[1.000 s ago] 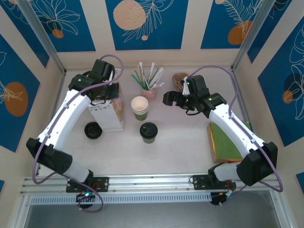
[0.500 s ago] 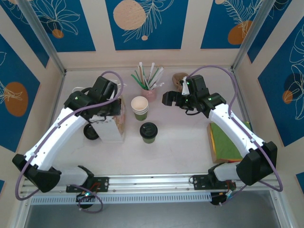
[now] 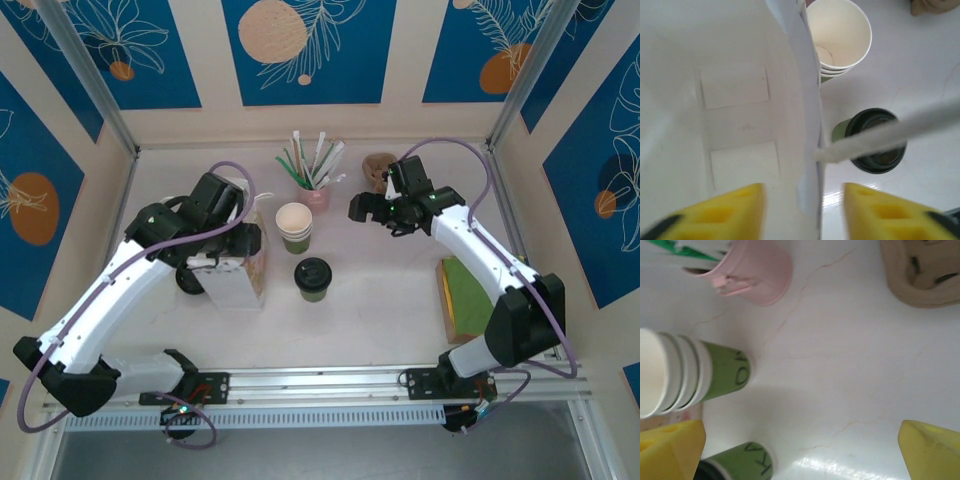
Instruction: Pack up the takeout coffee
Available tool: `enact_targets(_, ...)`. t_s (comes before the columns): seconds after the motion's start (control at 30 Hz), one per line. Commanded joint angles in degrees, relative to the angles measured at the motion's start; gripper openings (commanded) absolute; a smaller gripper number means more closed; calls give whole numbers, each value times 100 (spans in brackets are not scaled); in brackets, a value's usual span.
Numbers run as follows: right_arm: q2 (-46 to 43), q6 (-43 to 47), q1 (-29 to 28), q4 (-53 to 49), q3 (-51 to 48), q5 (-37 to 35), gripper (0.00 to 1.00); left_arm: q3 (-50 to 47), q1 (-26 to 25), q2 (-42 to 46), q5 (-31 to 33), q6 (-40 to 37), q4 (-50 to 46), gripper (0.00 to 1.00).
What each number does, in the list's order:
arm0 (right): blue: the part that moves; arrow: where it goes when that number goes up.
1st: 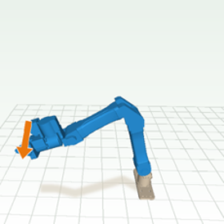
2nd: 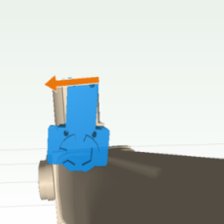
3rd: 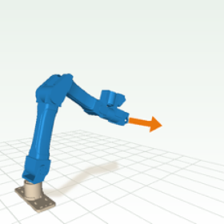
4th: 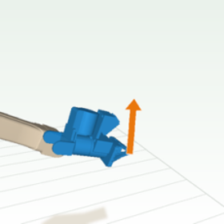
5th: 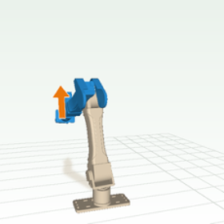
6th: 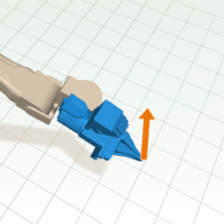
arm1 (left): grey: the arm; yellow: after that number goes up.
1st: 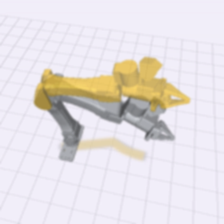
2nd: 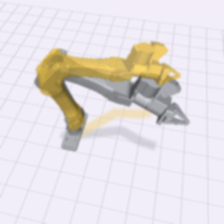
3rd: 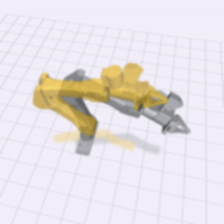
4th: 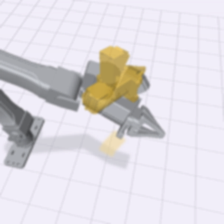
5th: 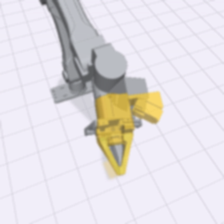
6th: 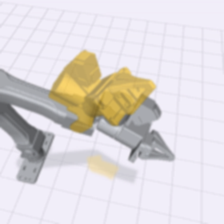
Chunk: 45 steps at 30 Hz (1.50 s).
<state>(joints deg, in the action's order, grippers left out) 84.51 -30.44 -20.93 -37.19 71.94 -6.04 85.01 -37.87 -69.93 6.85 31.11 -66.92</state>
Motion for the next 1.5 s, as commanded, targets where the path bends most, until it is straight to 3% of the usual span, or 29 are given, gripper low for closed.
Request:
enact_targets(0.0, 259, 122, 263, -214, 367, -256, 100, 121, -39, 183, -101, 66, -41, 60)
enact_targets(0.13, 775, 335, 523, -300, 853, -339, 94, 309, -42, 316, -182, 72, 52, 97)
enact_targets(0.17, 939, 375, 596, -355, 1016, -381, 94, 359, -38, 346, -203, 63, 78, 100)
enact_targets(0.3, 1604, 497, 926, -471, 1587, -139, 87, 654, -41, 384, -201, 0, 82, 100)
enact_targets(0.47, 2454, 705, 1003, -713, 2336, 70, 85, 1057, -38, 384, -131, -93, 100, 100)
enact_targets(0.87, 3821, 906, 921, -1175, 3324, 347, 85, 1308, -14, 507, 959, 9, 46, 100)
enact_targets(1.47, 2562, 119, 284, -1078, 1488, 297, 84, 1092, 79, 445, 941, -264, 176, 100)
